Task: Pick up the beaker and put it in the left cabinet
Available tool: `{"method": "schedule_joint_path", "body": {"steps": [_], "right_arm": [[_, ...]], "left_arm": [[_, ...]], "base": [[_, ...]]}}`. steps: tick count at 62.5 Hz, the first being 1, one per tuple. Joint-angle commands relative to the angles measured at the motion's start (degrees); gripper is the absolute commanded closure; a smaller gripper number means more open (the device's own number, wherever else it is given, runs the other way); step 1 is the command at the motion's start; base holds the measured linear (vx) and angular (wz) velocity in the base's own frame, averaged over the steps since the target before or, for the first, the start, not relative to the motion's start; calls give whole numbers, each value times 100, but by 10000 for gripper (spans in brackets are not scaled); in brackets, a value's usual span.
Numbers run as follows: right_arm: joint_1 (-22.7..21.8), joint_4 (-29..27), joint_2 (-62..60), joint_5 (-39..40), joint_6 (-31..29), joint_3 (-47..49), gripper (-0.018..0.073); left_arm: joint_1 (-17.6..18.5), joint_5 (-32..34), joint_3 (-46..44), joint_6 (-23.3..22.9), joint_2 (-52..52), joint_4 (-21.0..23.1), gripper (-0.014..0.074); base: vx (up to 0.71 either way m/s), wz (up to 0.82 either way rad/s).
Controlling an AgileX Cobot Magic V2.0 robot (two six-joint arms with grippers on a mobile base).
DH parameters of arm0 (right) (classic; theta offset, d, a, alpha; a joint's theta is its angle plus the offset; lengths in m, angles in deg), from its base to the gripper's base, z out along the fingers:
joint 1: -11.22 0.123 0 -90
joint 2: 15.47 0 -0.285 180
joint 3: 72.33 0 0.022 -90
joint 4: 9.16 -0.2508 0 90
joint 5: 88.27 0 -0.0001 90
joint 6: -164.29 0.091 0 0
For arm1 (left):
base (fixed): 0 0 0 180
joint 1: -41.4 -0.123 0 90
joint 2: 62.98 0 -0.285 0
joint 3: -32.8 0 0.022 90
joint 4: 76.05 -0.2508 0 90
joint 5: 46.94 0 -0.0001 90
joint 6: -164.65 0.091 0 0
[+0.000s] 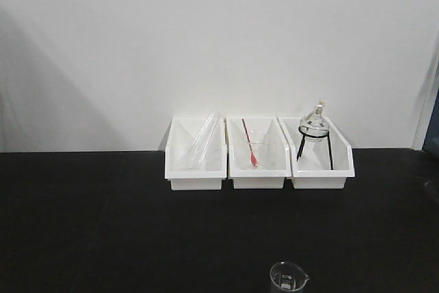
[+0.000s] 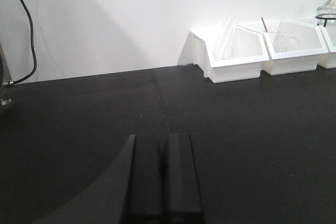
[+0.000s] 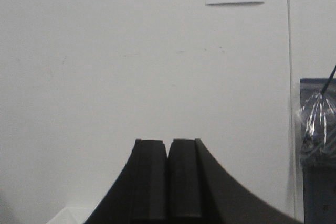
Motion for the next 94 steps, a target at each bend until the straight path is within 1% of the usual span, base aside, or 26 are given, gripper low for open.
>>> {"method": "schedule_joint_path", "body": {"steps": [1,5,10,17,24,28,31,37,50,56,65,70,74,77,85,87,90,94], "right_arm": [[-22,35,965,48,-139,957,560],[-22,35,1454,-212,-95,1353,560],[-22,35,1887,-307,-56,1643,559],[-22,35,2294,-351,50,1782,545],[-22,35,2464,-390,225,1782,503],[-22,35,2509,-413,225,1782,455],[-22,35,2545,-413,225,1782,411],[-22,35,2548,-470,225,1782,280],[-22,35,2548,-423,218,1782,-66],[-22,35,2548,-411,223,1782,-167],[-22,-127,2548,-38,387,1782,-164],[-22,-22,2624,122,304,1782,-153],[-22,169,2681,328,216,1661,-139],[-22,400,2723,676,212,1409,-126],[-22,553,2729,1689,441,398,-95],[-22,560,2754,2145,546,-13,-85],[-22,580,2812,2565,657,-526,-72],[-22,699,2988,3347,781,-1280,-52]], "left_arm": [[35,521,84,-26,-119,16,604],[35,521,84,-26,-119,16,604],[35,521,84,-26,-119,16,604],[35,521,84,-26,-119,16,604],[35,521,84,-26,-119,16,604],[35,521,84,-26,-119,16,604],[35,521,84,-26,-119,16,604],[35,521,84,-26,-119,16,604],[35,521,84,-26,-119,16,604],[35,521,84,-26,-119,16,604],[35,521,84,-26,-119,16,604],[35,521,84,-26,-119,16,604],[35,521,84,-26,-119,16,604],[35,521,84,-26,-119,16,604],[35,521,84,-26,-119,16,604],[35,521,84,-26,-119,16,604],[35,521,84,-26,-119,16,604],[35,521,84,-26,-119,16,604]], "base": [[0,0],[0,0],[0,0],[0,0],[0,0],[0,0],[0,0],[0,0],[0,0],[0,0],[0,0],[0,0],[0,0],[0,0],[0,0],[0,0],[0,0],[0,0]]}}
